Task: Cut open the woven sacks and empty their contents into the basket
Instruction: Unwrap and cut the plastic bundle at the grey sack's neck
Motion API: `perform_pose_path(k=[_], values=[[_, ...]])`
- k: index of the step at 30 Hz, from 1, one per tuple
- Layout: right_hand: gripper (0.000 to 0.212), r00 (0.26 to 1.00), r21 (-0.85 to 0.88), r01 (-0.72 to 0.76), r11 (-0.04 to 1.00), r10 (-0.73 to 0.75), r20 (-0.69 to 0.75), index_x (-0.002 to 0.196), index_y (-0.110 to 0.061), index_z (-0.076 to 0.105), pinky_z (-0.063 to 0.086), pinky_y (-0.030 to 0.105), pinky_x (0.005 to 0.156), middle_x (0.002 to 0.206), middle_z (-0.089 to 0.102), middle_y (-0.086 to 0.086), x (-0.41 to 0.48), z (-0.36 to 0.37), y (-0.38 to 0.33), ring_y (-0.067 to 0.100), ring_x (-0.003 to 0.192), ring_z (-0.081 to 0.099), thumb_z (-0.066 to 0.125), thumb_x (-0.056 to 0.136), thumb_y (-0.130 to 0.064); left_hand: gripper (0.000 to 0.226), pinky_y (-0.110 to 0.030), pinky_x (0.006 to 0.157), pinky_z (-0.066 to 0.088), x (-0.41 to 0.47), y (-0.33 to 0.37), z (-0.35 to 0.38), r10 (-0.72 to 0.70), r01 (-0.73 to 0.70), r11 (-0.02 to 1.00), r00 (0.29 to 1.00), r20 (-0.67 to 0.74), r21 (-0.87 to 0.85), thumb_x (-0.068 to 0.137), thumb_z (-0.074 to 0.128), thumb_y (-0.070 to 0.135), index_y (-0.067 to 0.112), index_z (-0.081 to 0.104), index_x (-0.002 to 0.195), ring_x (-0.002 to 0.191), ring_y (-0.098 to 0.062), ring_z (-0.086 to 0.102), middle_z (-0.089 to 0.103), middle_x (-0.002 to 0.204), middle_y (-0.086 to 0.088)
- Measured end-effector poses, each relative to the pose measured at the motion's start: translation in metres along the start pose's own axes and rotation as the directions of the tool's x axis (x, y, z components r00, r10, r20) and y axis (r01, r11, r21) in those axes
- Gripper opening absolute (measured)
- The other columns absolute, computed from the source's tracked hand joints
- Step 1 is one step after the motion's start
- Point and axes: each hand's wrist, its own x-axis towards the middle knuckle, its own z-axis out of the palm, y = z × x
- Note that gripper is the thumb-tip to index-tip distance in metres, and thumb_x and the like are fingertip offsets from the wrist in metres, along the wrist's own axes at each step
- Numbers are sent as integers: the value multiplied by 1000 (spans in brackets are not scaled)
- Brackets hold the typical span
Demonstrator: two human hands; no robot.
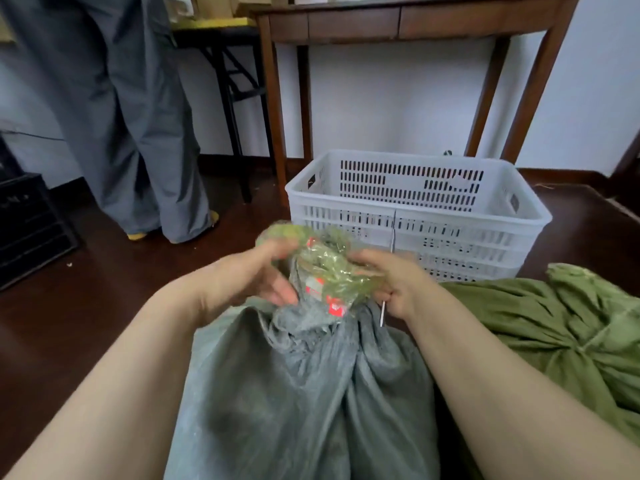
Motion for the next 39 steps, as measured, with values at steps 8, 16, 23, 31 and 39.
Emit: perform_pose_path(k=[8, 16, 23, 31, 39], values=[[33, 986, 79, 139, 987, -145, 78, 103, 1, 61, 48, 28, 53, 68, 67, 9, 5, 7, 6, 17, 48, 56, 68, 73, 8, 13, -32, 66, 51, 3, 13, 10, -72, 22, 972, 976, -207, -234, 79, 70, 19, 9, 63, 83, 62, -19, 55, 54, 72, -8], [28, 985, 119, 144, 982, -154, 74, 82, -9, 48, 20, 17, 31, 47, 49, -5, 15, -4, 11, 5, 34, 28, 52, 73, 18, 39, -12, 38, 28, 22, -5, 3, -109, -200, 852, 836, -537, -483, 66, 36, -29, 8, 50, 66, 48, -19, 41, 50, 47, -1], [28, 987, 162, 162, 973, -159, -29, 94, -9, 60, 19, 13, 34, 60, 53, -1, 24, -8, 11, 7, 33, 29, 76, 73, -16, 36, -50, 78, 58, 28, -26, -24, -305, -227, 773, 685, -661, -592, 65, 71, -13, 2, 64, 97, 84, -37, 68, 69, 98, -20], [27, 977, 9, 200, 980, -199, -76, 89, -9, 47, 20, 14, 32, 62, 44, 5, 21, -16, 4, 9, 38, 30, 58, 74, 10, 130, -52, 85, 53, 42, -67, -44, -416, 17, 877, 524, -743, -480, 13, 90, 31, 15, 36, 130, 104, -40, 61, 55, 122, -19], [60, 837, -246, 154, 957, 6, 547, 101, -16, 59, 17, 14, 35, 53, 45, -2, -7, -33, -7, 4, 33, 27, 89, 50, -10, 43, -16, 93, 44, 21, 5, 9, 76, -83, 997, 924, -376, -1, 77, 73, 41, 20, 66, 113, 106, -11, 59, 63, 119, 4]])
